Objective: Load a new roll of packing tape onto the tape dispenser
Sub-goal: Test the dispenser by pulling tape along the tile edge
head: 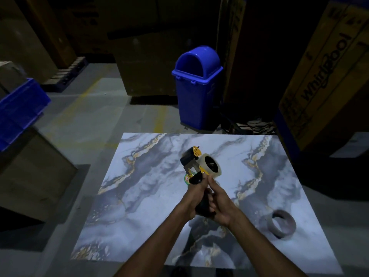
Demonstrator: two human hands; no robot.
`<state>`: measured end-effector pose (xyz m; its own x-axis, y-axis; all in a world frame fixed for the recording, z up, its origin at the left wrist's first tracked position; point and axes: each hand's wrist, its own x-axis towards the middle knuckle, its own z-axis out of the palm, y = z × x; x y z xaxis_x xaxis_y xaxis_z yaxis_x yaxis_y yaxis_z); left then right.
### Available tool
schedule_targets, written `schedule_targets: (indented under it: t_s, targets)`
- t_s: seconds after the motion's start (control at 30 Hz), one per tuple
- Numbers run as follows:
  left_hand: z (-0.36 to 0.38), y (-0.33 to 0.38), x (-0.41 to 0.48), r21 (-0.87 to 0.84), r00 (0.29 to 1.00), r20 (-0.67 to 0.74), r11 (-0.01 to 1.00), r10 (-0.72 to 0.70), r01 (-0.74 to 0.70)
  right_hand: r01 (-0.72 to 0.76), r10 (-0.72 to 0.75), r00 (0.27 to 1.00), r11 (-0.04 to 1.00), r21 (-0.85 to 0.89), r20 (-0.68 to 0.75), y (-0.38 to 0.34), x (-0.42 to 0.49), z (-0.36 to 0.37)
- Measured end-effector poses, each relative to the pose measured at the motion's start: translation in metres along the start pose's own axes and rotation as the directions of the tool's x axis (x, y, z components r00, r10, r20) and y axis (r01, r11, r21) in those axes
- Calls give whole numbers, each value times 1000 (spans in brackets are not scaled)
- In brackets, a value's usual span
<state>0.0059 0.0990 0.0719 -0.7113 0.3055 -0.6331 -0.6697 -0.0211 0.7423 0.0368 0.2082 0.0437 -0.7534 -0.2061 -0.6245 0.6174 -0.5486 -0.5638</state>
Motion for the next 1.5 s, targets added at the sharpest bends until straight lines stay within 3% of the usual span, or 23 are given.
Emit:
schedule_targets:
  t_s: [0.1, 0.17, 0.23, 0.37, 0.5, 0.6, 0.7, 0.77, 0.83, 0.93, 1.03, 1.17, 1.33, 1.5]
  targets:
    - [2, -13, 2, 88, 998, 12, 994, 56, -56, -15, 15, 1000, 1000, -16, -10, 9, 0, -8]
    - [6, -17, -3, 168, 992, 8, 978, 123, -122, -14, 12, 999, 998, 66, 31, 13, -9, -6]
    - [11, -22, -13, 294, 983, -18, 940, 184, -171, 31, -38, 998, 990, 141, 44, 16, -20, -4]
    - [24, -34, -38, 483, 968, 24, 845, 249, -229, 129, -134, 990, 983, 128, 32, 23, -44, -15]
    - [46, -56, -57, 676, 942, 2, 693, 337, -249, 189, -189, 982, 979, 75, -4, 31, -70, -37]
    - [64, -81, -60, 841, 907, -23, 499, 421, -210, 171, -174, 983, 984, -46, -53, 33, -87, -55]
    - [78, -115, -73, 870, 876, 29, 419, 481, -259, 170, -181, 981, 973, -154, -65, 34, -100, -80]
    - [82, -138, -85, 850, 911, 57, 458, 407, -258, 185, -203, 977, 960, -211, -67, 37, -110, -98]
    - [78, -152, -93, 797, 932, -35, 573, 361, -192, 180, -189, 982, 958, -224, -21, 41, -124, -110]
    - [63, -154, -97, 550, 916, -268, 828, 300, -110, 180, -183, 983, 946, -269, 14, 49, -147, -125]
    - [38, -131, -87, 331, 892, -368, 934, 263, -138, 206, -226, 974, 869, -451, 11, 59, -171, -134]
    - [17, -84, -62, 307, 950, -253, 947, 182, -100, 189, -266, 964, 727, -660, -18, 79, -196, -139]
    - [18, -54, -54, 382, 997, -35, 923, 67, -48, 160, -296, 952, 693, -703, -75, 107, -208, -135]
    - [26, -54, -49, 530, 991, 35, 838, 127, -126, 134, -300, 947, 701, -701, -118, 119, -213, -125]
